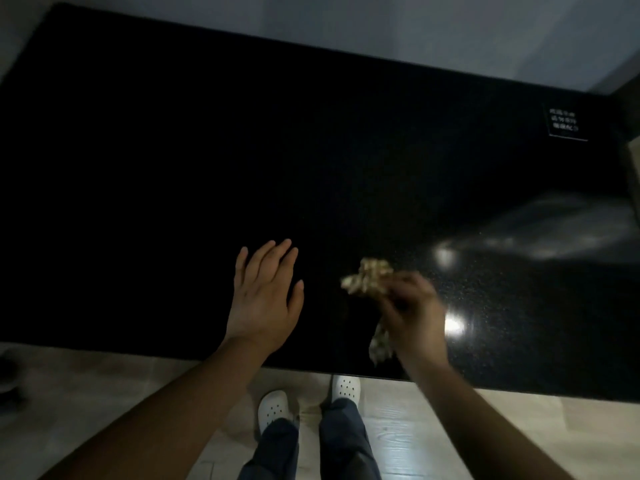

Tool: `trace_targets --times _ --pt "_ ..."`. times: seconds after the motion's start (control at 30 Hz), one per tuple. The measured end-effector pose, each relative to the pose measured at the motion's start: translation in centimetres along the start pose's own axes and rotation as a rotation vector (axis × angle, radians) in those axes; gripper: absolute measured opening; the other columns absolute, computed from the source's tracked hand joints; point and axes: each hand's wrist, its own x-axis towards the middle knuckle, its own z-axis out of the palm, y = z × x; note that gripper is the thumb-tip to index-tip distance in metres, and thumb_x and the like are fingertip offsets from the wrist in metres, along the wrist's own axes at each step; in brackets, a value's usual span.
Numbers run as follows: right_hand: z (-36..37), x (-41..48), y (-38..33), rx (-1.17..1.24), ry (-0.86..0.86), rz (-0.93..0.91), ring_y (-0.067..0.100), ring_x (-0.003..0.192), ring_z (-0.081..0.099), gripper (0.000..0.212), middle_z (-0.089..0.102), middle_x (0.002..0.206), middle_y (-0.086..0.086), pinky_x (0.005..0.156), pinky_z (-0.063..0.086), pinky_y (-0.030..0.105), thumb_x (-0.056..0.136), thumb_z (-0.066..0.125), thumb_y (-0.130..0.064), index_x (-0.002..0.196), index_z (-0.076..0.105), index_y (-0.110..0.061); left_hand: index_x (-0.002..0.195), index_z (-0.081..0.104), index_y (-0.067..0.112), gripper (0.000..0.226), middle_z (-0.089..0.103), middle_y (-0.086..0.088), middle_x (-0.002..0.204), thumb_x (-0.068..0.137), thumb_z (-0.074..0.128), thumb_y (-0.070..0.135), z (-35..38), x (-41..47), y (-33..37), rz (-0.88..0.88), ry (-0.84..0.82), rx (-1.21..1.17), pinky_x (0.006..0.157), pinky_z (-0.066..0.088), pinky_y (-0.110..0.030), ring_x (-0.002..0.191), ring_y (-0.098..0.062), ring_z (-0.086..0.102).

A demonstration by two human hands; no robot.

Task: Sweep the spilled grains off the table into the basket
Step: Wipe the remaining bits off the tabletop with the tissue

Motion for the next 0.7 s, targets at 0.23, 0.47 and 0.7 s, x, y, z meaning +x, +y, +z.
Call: trace_targets --times 0.23,0.47,0.7 --pt "1.4 -2.9 0.4 -0.103 0.077 -0.004 0.010 0.093 0.050 0.026 0.056 0.097 -0.011 0.077 0.045 0.024 0.077 0.074 -0.003 0.097 0.074 -0.020 0.139 0.042 0.013 0.052 0.039 -0.004 0.147 0.094 0.034 0.038 0.2 0.0 -0.1 0.000 0.028 0.001 0.118 0.013 -0.049 0.140 -0.019 0.026" --pt "0.2 -7.1 -1.8 -0.022 -0.231 0.104 0.002 0.082 0.059 0.014 0.060 0.088 -0.017 0.070 0.044 0.011 0.078 0.078 -0.013 0.088 0.076 -0.022 0.137 0.047 0.015 0.047 0.040 -0.001 0.146 0.094 0.047 0.033 -1.2 -0.1 -0.2 -0.005 -0.047 -0.075 0.119 0.011 -0.045 0.139 -0.017 0.027" --pt "-2.2 1.3 -6.2 0.147 -0.016 0.147 -0.004 0.076 0.060 0.007 0.063 0.087 -0.004 0.066 0.044 0.009 0.081 0.075 -0.012 0.085 0.074 -0.017 0.130 0.054 0.017 0.040 0.045 0.001 0.138 0.092 0.053 0.031 -4.9 -0.2 -3.1 -0.034 -0.014 -0.188 0.109 0.031 -0.033 0.128 -0.017 0.039"
